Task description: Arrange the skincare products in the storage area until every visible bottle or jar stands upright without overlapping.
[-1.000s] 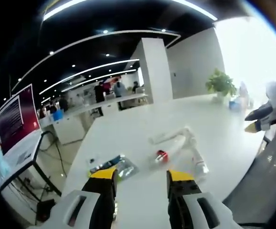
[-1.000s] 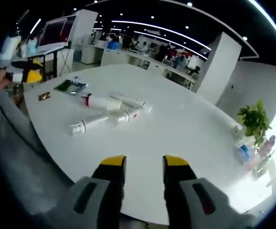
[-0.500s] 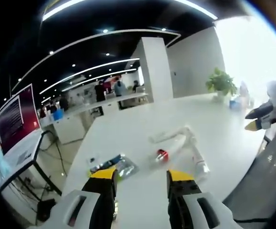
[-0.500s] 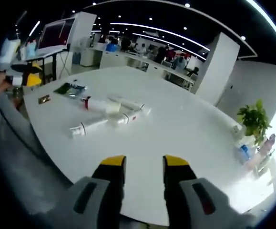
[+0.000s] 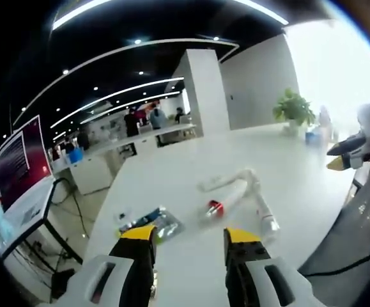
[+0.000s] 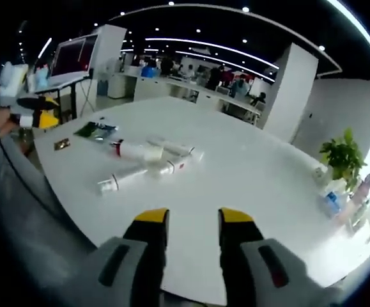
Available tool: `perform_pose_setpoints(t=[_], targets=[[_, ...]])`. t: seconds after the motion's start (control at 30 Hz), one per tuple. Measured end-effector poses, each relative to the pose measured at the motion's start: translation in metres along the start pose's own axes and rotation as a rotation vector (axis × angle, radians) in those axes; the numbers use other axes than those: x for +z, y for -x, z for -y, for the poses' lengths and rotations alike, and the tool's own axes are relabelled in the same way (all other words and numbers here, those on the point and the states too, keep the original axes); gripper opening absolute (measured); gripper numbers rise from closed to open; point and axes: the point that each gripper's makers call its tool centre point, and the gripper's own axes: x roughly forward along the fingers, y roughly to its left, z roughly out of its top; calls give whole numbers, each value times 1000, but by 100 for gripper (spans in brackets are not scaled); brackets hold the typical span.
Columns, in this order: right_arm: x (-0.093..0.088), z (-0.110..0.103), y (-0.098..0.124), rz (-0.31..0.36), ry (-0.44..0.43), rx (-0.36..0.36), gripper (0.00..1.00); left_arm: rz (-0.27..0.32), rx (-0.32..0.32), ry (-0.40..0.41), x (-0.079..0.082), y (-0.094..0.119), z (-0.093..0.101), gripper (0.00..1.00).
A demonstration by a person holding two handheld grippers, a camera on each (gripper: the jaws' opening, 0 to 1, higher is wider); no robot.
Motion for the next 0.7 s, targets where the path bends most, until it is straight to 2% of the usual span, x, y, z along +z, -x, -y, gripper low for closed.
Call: perform_pose_setpoints(t=[0.13, 0.27, 0.5, 0.63, 0.7], targets=[[4, 2, 3, 29, -27, -3, 32, 18, 0, 23, 2, 2, -1, 44], [7, 6, 5, 55, -52, -13, 32, 10, -2, 42, 1, 1, -2, 44], [10, 0, 4, 63, -63, 18, 32, 10, 14, 12, 1, 1, -2, 44], [13, 0, 4, 73, -79, 27, 33, -5, -9, 24, -1, -2, 1, 48], [14, 2, 4, 76, -98, 33, 33, -1, 1, 17, 0, -1, 0, 48]])
